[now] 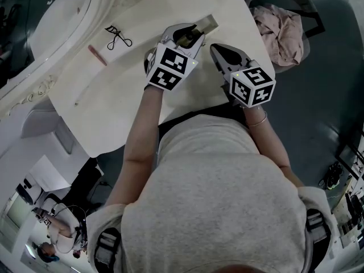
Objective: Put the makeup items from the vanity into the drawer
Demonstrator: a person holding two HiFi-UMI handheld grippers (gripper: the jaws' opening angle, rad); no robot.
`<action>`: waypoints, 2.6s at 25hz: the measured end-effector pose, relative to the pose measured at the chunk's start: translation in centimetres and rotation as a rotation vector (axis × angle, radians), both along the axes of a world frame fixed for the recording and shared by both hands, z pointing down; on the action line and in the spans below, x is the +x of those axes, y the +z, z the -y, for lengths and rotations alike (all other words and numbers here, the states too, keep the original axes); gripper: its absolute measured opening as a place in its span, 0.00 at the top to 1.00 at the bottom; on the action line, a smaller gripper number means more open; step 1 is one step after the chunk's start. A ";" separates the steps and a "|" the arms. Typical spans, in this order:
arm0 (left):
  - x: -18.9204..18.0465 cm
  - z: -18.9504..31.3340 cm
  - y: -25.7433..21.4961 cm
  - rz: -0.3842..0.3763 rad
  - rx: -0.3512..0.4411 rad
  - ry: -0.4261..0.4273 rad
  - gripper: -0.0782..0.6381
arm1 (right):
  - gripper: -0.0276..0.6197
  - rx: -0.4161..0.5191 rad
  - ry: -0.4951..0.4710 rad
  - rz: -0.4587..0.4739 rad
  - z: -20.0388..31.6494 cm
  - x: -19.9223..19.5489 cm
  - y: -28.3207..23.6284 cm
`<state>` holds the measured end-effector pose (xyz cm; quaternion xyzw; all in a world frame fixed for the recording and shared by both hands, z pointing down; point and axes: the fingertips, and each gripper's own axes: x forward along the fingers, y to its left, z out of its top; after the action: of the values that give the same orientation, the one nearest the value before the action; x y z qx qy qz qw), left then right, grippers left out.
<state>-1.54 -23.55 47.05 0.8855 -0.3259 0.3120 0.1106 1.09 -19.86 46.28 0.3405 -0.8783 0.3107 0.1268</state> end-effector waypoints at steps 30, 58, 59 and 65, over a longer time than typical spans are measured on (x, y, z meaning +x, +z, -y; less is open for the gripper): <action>0.1 0.1 0.0 0.004 0.038 -0.028 0.74 | 0.95 -0.002 0.019 0.022 -0.4 0.0 -0.3; -4.0 -1.8 -1.9 0.021 0.047 -0.103 0.75 | 0.95 0.017 0.013 0.021 -1.0 -0.6 -0.9; -4.1 -2.0 -1.9 0.021 0.044 -0.103 0.75 | 0.95 0.017 0.013 0.021 -1.0 -0.6 -0.9; -3.8 -2.2 -1.6 0.002 0.026 -0.087 0.76 | 0.95 0.017 0.015 0.021 -1.1 -0.6 -0.9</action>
<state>-5.33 -21.37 45.45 0.8716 -0.3681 0.3036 0.1121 0.54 -18.73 45.33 0.3448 -0.8796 0.3077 0.1126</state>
